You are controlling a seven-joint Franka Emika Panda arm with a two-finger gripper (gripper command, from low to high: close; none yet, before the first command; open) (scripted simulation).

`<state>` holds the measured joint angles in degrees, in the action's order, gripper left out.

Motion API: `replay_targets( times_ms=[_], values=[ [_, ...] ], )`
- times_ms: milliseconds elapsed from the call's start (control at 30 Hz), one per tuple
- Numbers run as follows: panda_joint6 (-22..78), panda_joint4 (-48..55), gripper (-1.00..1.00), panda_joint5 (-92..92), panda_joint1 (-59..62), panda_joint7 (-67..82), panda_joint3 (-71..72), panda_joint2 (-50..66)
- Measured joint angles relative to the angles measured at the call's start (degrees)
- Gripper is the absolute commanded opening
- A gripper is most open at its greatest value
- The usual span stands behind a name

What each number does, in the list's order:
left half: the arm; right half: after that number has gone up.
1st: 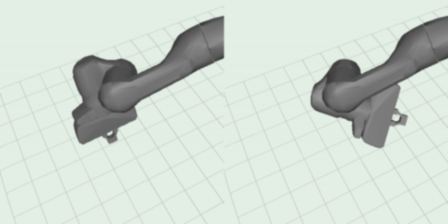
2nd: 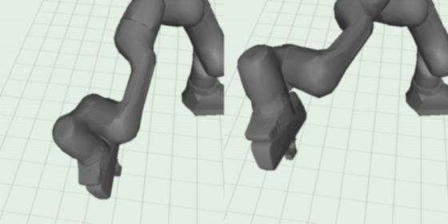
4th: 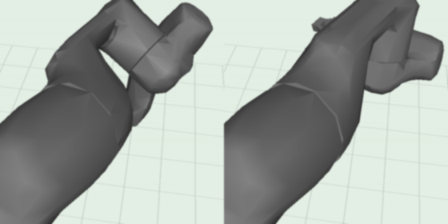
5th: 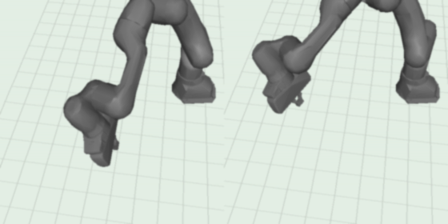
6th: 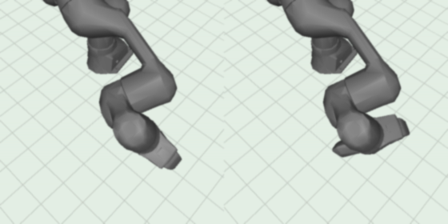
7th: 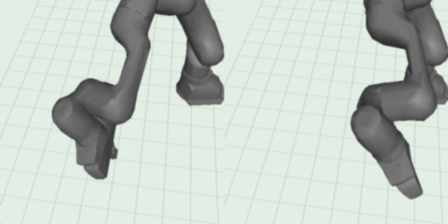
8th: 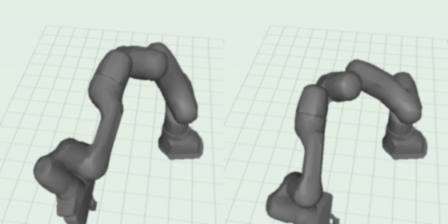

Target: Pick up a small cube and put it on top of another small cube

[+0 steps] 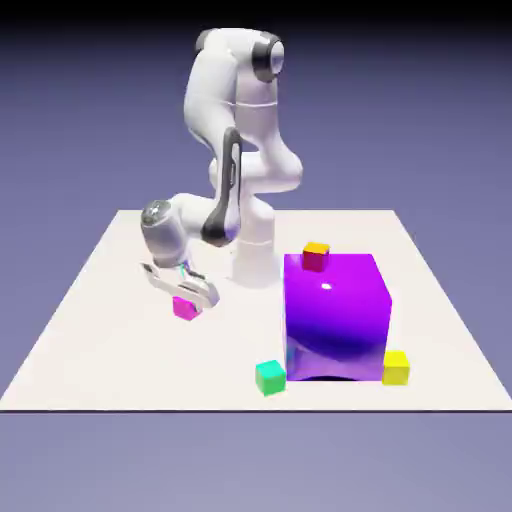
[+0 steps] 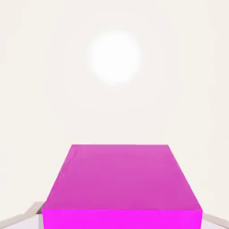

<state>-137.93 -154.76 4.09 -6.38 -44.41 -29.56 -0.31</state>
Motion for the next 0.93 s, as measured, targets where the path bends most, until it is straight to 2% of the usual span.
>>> replay_targets(
  times_ms=[600,667,800,833,933],
  values=[
    [40.7,18.5,-1.0,-5.1,-9.5,16.2,37.7,-23.4],
    [41.4,18.8,-1.0,-5.2,-9.7,16.5,38.3,-23.8],
    [32.3,10.5,-1.0,-5.3,-9.6,16.2,38.3,-23.0],
    [31.0,9.3,1.0,-5.3,-9.6,16.2,38.3,-22.9],
    [33.2,11.4,1.0,-5.5,-9.6,16.2,38.3,-23.1]
  ],
)
